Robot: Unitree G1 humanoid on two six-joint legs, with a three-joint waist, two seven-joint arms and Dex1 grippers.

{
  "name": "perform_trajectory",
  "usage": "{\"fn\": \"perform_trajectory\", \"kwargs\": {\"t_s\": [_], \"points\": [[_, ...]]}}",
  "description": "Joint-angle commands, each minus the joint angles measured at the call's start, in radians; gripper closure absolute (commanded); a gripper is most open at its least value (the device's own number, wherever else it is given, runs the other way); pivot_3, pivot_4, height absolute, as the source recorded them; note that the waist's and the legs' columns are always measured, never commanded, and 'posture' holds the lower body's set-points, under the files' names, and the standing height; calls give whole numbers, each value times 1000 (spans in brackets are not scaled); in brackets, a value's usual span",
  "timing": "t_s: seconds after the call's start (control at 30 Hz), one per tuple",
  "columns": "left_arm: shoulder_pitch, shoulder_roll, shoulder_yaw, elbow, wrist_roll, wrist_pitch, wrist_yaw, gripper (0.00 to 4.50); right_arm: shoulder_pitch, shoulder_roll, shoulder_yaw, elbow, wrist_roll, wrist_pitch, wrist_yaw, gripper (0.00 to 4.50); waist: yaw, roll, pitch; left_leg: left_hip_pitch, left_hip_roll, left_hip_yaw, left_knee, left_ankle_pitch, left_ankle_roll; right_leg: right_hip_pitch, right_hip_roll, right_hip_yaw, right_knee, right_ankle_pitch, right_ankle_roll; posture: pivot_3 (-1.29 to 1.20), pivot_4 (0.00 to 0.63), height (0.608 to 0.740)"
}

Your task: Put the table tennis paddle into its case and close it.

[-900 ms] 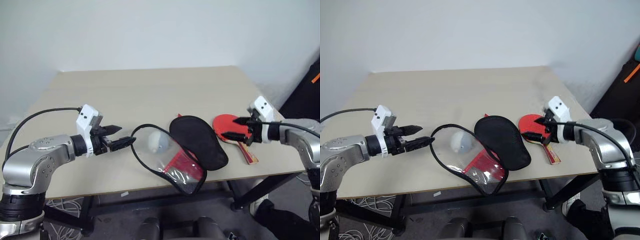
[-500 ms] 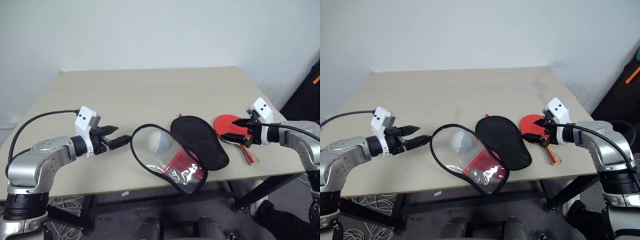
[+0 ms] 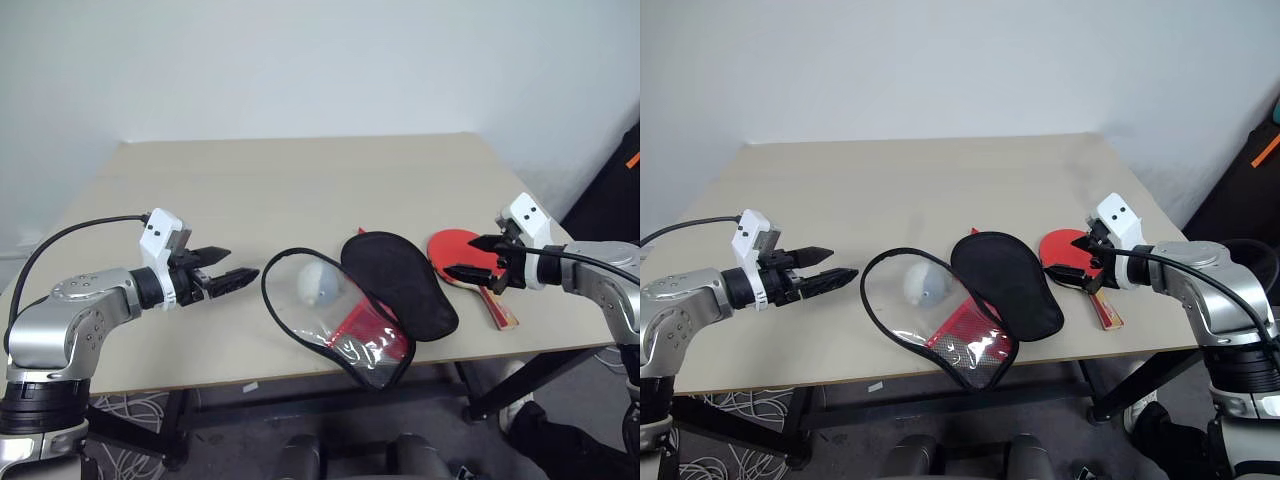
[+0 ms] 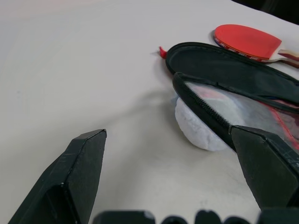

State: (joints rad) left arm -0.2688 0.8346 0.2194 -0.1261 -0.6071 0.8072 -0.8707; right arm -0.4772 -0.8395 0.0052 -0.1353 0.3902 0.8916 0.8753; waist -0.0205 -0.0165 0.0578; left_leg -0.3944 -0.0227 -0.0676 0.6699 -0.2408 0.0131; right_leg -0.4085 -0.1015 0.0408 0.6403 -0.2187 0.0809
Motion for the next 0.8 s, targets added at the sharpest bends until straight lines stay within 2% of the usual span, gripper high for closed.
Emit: {"fn": "perform_trajectory", "kwargs": {"t_s": [0.03, 0.4, 0.8], "points": [[-24, 23, 2, -5, 6, -26, -29, 40, -4, -28, -48, -24, 7, -13, 1, 0, 0, 0, 0, 0, 0, 0, 0, 0, 0, 0, 0, 0, 0, 0, 0, 0, 0, 698], [28, 67, 36, -39, -25, -15, -117, 40, 123, -67, -15, -50, -51, 26, -56, 0, 1, 0, 0, 0, 0, 0, 0, 0, 0, 0, 0, 0, 0, 0, 0, 0, 0, 698], [-41, 103, 30, -24, -48, -18, -171, 40, 159, 67, -2, 148, -163, 38, -275, 0, 0, 0, 0, 0, 1, 1, 0, 0, 0, -1, 0, 1, 0, 0, 0, 0, 0, 698]]}}
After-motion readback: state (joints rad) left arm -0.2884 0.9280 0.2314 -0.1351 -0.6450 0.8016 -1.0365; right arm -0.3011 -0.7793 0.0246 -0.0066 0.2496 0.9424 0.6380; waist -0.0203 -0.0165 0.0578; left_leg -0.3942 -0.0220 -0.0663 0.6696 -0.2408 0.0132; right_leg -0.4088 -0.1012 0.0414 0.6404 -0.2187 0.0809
